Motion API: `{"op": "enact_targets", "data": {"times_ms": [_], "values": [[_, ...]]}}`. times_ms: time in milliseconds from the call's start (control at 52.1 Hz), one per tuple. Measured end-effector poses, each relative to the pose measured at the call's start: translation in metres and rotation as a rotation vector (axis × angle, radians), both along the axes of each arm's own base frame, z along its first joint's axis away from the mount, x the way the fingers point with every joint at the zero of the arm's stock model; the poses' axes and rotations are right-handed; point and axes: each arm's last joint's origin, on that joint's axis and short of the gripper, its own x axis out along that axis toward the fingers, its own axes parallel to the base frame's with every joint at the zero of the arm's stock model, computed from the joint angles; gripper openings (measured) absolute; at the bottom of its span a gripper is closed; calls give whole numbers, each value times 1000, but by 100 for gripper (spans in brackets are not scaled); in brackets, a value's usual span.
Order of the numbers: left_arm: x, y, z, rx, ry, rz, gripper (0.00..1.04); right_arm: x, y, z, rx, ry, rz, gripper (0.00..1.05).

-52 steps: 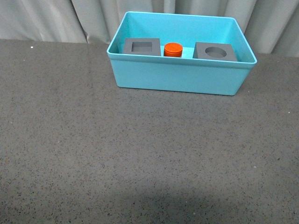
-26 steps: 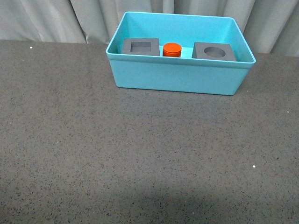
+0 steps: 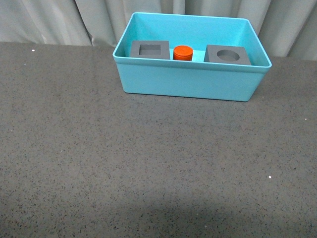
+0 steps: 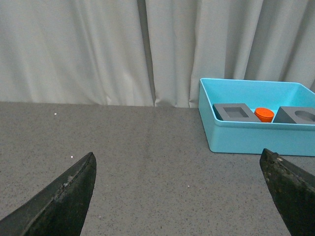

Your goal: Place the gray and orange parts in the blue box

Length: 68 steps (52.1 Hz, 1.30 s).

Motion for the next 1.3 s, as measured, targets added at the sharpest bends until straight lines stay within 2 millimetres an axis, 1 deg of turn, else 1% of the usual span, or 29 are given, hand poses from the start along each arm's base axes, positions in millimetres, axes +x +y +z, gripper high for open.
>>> {"op": "enact_targets", "data": {"times_ms": [77,153,211,537,556,595,671,729,767,825,844,863,882,978,1017,1036,1093,1304], "values": [[0,0,0,0,0,0,98,-1,0,0,0,0,0,0],[0,0,0,0,0,0,98,-8,0,-5,0,35,1,0],[0,0,0,0,0,0,98,-11,0,-3,0,7,0,0],[0,0,0,0,0,0,98,-12,0,-3,0,6,0,1],[0,0,0,0,0,0,98,-12,0,-3,0,6,0,3],[0,0,0,0,0,0,98,-12,0,-3,0,6,0,11],[0,0,0,0,0,0,98,-12,0,-3,0,6,0,29],[0,0,0,0,0,0,98,-12,0,-3,0,6,0,44],[0,0,0,0,0,0,98,-12,0,-3,0,6,0,49],[0,0,0,0,0,0,98,-12,0,-3,0,6,0,59],[0,0,0,0,0,0,98,-12,0,-3,0,6,0,65],[0,0,0,0,0,0,98,-12,0,-3,0,6,0,66],[0,0,0,0,0,0,98,-12,0,-3,0,6,0,72],[0,0,0,0,0,0,98,-12,0,-3,0,6,0,90],[0,0,0,0,0,0,98,-12,0,-3,0,6,0,96],[0,0,0,0,0,0,98,-12,0,-3,2,6,0,97],[0,0,0,0,0,0,98,-12,0,-3,1,6,0,94],[0,0,0,0,0,0,98,-12,0,-3,1,6,0,95]]}}
